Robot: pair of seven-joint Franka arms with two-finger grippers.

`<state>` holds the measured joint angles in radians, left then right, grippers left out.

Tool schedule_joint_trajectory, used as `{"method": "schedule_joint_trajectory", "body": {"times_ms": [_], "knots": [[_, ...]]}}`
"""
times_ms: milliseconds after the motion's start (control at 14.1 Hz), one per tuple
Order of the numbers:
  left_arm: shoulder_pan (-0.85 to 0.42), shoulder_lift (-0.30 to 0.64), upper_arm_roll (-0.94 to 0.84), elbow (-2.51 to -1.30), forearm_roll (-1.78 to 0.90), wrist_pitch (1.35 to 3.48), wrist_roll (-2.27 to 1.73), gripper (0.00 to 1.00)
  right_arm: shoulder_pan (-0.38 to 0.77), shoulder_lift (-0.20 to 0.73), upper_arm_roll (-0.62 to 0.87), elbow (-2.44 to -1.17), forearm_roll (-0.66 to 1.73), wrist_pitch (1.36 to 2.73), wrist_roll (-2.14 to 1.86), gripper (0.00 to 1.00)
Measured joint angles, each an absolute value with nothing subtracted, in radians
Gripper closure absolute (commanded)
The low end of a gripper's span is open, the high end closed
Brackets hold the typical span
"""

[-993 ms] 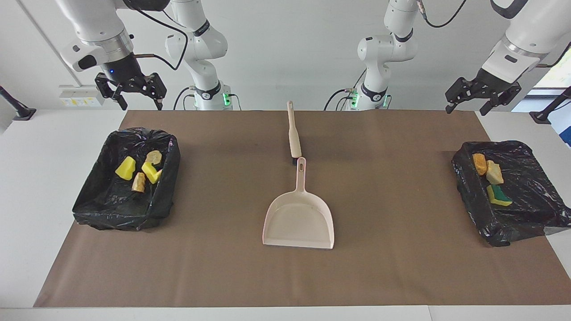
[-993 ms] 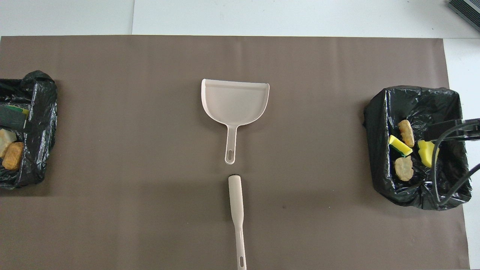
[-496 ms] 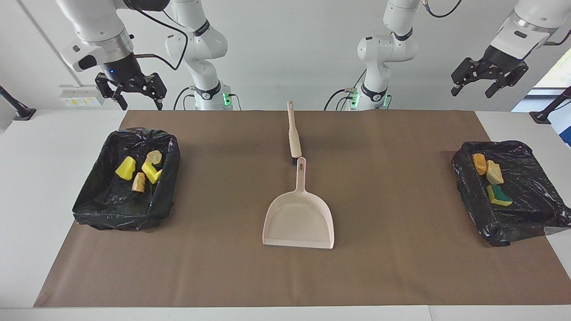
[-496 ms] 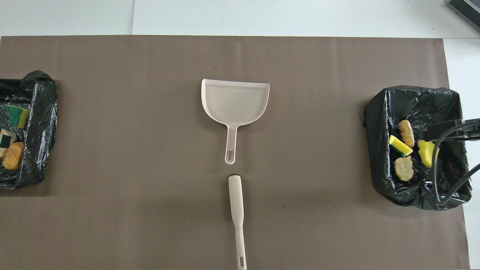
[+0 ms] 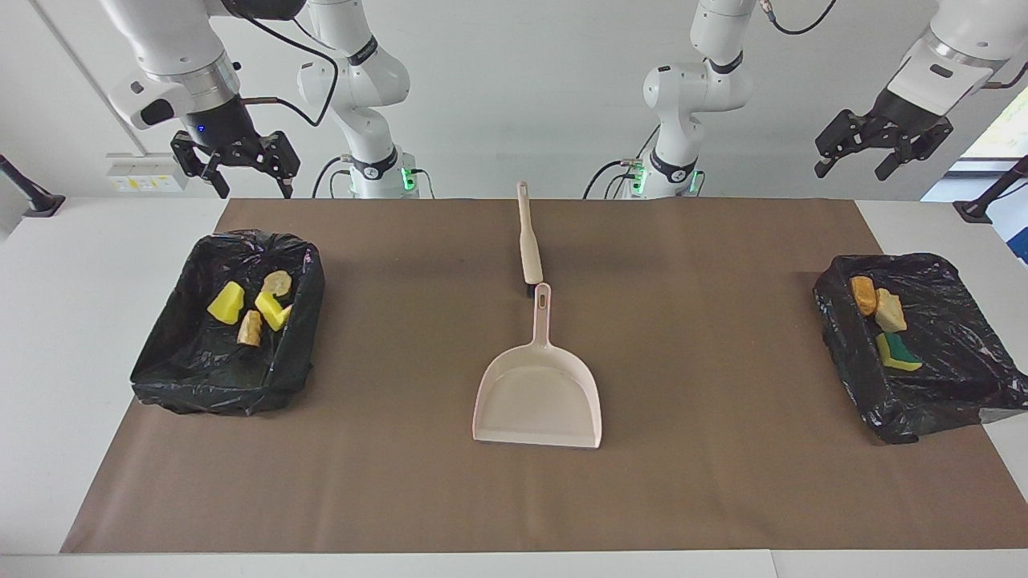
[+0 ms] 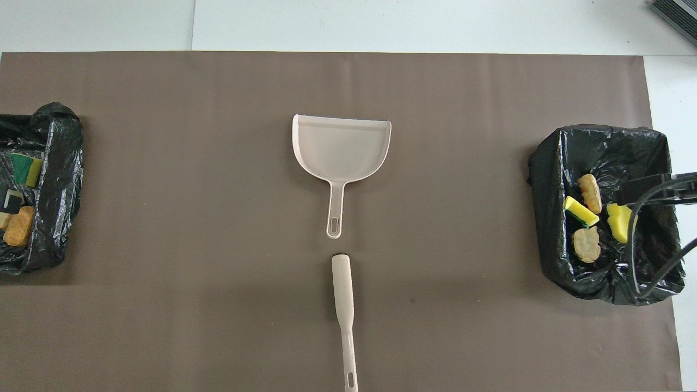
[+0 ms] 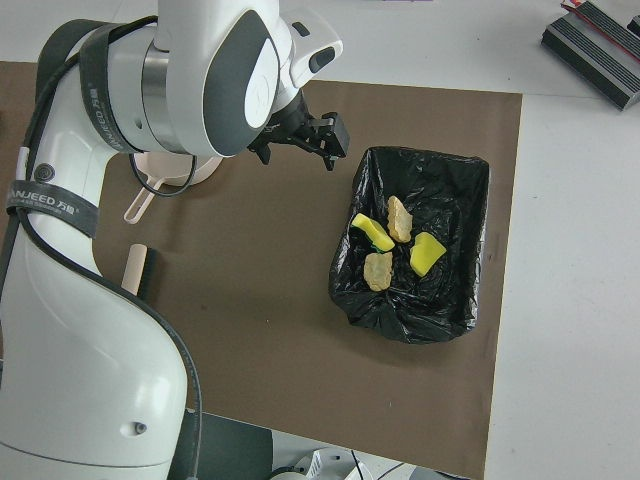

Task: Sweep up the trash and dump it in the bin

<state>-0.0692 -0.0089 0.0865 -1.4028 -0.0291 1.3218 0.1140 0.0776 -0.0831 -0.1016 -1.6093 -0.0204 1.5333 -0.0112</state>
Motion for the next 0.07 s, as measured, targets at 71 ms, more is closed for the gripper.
{"method": "schedule_joint_trajectory", "body": {"times_ms": [71], "knots": [[-0.075,-0.009,0.088,-1.402,-0.029,1.322,0.114,0.0,0.076,-0.083,-0.102,-1.61,-0.02,1.533,-0.011,0.0]]}}
